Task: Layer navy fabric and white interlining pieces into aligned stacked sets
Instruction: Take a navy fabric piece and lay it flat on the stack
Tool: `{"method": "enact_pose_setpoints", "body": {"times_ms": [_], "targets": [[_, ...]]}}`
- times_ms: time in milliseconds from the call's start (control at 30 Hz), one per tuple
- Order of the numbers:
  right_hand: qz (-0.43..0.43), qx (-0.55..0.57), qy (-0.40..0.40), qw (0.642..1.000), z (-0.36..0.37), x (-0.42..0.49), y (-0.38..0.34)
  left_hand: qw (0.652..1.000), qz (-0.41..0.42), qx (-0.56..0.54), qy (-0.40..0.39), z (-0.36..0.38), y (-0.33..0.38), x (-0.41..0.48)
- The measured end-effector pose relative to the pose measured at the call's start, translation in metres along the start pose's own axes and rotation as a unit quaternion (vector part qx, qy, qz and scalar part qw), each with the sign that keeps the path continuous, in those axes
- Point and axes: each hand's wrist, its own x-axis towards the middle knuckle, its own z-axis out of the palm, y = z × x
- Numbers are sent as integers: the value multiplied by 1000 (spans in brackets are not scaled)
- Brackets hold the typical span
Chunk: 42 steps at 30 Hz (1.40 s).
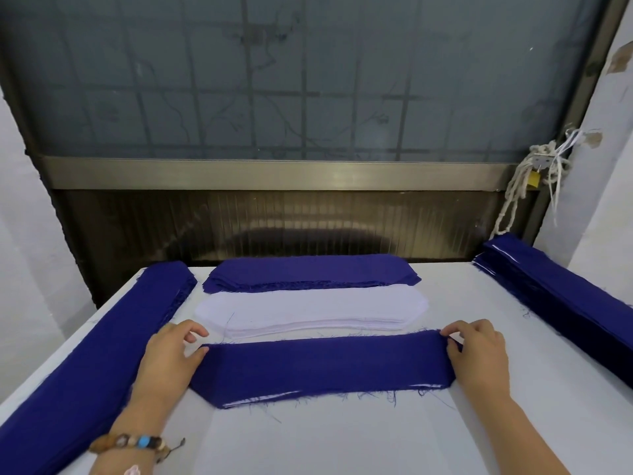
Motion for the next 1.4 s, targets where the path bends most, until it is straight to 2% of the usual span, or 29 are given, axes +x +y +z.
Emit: {"method": "enact_pose_setpoints", "body": {"times_ms": [67, 133, 300, 367, 533, 800, 1000, 1267, 1400], "targets": [[-28, -7, 22, 999, -2, 2, -2, 999, 39, 5, 19, -1, 5, -2], [-63, 14, 9, 998, -1, 3, -4, 997, 68, -36, 15, 1, 11, -4], [-142, 101, -126, 977, 2, -1, -11, 991, 79, -66, -89, 9, 12, -6], [-141, 100, -155, 973, 3, -1, -11, 989, 66, -64, -114, 11, 10, -6], [-119, 101, -161, 975, 3, 1, -11, 992, 64, -53, -98, 14, 10, -8], [-128, 102, -161, 973, 2, 1, -13, 987, 116, 16, -110, 13, 14, -10], [-138, 43, -152, 978, 3, 2, -13, 980, 135, 72, -125, 15, 14, -8], [-157, -115, -129, 972, 6, -3, -21, 975, 118, 99, -161, 15, 18, -3], [-161, -147, -138, 966, 6, 0, -26, 961, 79, 115, -237, 10, 24, 9]]}}
